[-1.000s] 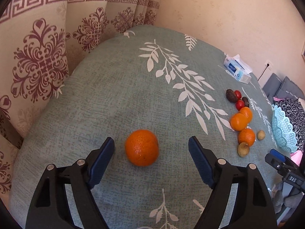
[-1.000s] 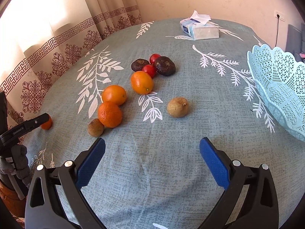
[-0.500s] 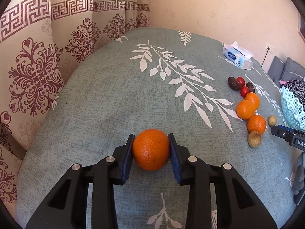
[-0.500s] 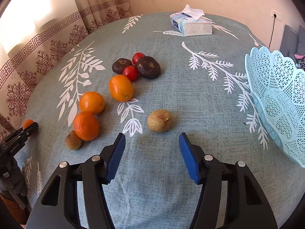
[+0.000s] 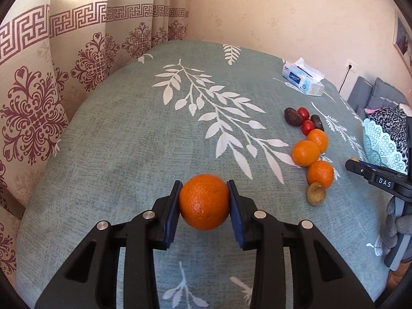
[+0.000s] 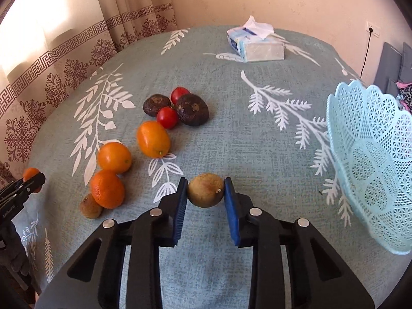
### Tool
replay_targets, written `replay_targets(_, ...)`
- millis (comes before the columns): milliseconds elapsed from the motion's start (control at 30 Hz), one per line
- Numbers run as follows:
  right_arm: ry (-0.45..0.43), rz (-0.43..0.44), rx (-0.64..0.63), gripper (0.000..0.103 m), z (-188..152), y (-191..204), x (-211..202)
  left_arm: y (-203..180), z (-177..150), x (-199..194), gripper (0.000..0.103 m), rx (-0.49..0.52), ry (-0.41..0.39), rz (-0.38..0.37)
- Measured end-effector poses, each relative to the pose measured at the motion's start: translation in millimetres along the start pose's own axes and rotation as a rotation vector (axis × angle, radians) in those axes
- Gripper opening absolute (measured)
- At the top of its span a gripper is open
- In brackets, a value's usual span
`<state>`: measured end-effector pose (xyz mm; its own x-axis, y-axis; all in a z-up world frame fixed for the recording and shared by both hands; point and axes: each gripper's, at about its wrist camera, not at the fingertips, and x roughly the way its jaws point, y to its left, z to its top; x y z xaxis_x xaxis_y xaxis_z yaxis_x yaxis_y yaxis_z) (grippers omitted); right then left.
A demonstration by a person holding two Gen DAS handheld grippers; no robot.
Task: Organize fruits
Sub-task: 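Carry the orange and kiwi to the blue basket and release both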
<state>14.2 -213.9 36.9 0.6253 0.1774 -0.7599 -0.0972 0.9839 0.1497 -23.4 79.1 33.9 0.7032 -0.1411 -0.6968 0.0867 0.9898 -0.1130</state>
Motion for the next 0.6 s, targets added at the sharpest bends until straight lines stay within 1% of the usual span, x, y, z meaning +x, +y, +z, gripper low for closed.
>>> replay_targets(133,-0.1,-0.041,0.022,0.029,7,-19,-42,-23,10,-7,0.035,0.031,-0.02,-0.033)
replay_targets(267,-0.165,-0.118,0.096,0.029,5,-59,-73,-50,18,-13,0.035,0.071,-0.04,-0.071)
replay_targets(367,-0.166,-0.184,0.175,0.029,-4,-97,-78,-70,22,-13,0.035,0.098,-0.041,-0.1)
replay_targets(467,-0.155,-0.218,0.272,0.03,-15,-133,-78,-92,26,-13,0.035,0.124,-0.035,-0.134)
replay_targets(533,-0.164,-0.237,0.319,0.037,-20,-149,-80,-107,29,-11,0.035,0.141,-0.025,-0.165)
replay_targets(600,-0.184,-0.238,0.351,0.041,-23,-159,-84,-125,34,-9,0.035,0.165,-0.023,-0.188)
